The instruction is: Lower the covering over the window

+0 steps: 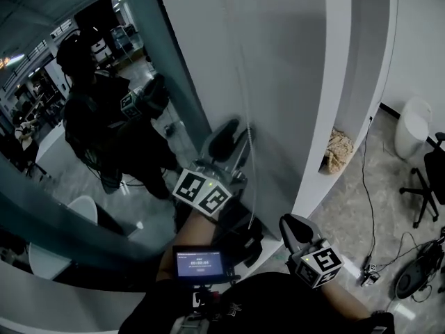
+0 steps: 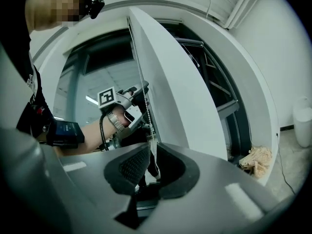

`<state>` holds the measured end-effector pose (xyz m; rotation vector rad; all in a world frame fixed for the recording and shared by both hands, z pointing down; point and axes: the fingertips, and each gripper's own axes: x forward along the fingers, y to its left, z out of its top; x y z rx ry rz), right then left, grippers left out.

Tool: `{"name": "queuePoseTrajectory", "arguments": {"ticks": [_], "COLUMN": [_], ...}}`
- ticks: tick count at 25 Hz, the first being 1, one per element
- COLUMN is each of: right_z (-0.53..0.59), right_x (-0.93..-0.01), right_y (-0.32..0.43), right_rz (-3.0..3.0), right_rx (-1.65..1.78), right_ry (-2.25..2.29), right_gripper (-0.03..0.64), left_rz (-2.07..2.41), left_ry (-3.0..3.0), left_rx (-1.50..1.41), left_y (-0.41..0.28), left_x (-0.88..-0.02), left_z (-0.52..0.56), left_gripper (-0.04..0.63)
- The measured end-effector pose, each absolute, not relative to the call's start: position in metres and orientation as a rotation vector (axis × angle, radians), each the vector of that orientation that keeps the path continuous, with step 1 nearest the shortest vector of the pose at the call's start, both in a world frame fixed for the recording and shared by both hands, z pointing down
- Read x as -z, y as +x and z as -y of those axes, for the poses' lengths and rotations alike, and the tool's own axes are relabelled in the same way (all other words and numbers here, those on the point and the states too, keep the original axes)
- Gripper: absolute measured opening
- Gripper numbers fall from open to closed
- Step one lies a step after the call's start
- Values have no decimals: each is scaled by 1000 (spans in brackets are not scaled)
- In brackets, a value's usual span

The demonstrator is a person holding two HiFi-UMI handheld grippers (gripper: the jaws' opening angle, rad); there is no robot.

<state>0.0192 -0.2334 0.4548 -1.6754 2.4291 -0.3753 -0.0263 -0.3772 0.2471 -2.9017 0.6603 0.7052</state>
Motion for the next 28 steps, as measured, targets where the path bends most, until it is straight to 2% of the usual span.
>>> {"name": "queuePoseTrajectory", "arguments": {"ticks": [5,6,7,13,17,21,24,28], "right_z": [234,233,232,233,238,247,272,277], "right_x": [-456,-457,-460,-455,-412,-340,-280,-213], "right_y": [26,29,32,35,10,-11,-20,-36], "right_rz": [-2463,-2470,-2473,-2535,-2636,-2642,-2553,-2535], "right_rx": [374,379,384,385,247,35,24,33], "right_ry": [-1641,-1636,-1633,-1545,-1379,-1247,-1175,-1002], "right_gripper": [44,44,43,29,28,29,31,70], "left_rz": [-734,-750,-774,-853,-867,-950,-1014,-1050], "left_ry": [-2892,-2886,-2880,-2915,-2895,-2973,-3068,-3176], "left_rx": [-677,-682,-691,-698,-607,-351,-218,-93], "left_y": [-9,-8,-9,-34,-52,-55,-62,-61], "left_x": [-249,-250,-252,-280,-286,-373,-432,-484], "left_z": [384,383,382,375,362,343,308,248], "left_gripper": [170,140,15,11,11,11,11,9]}}
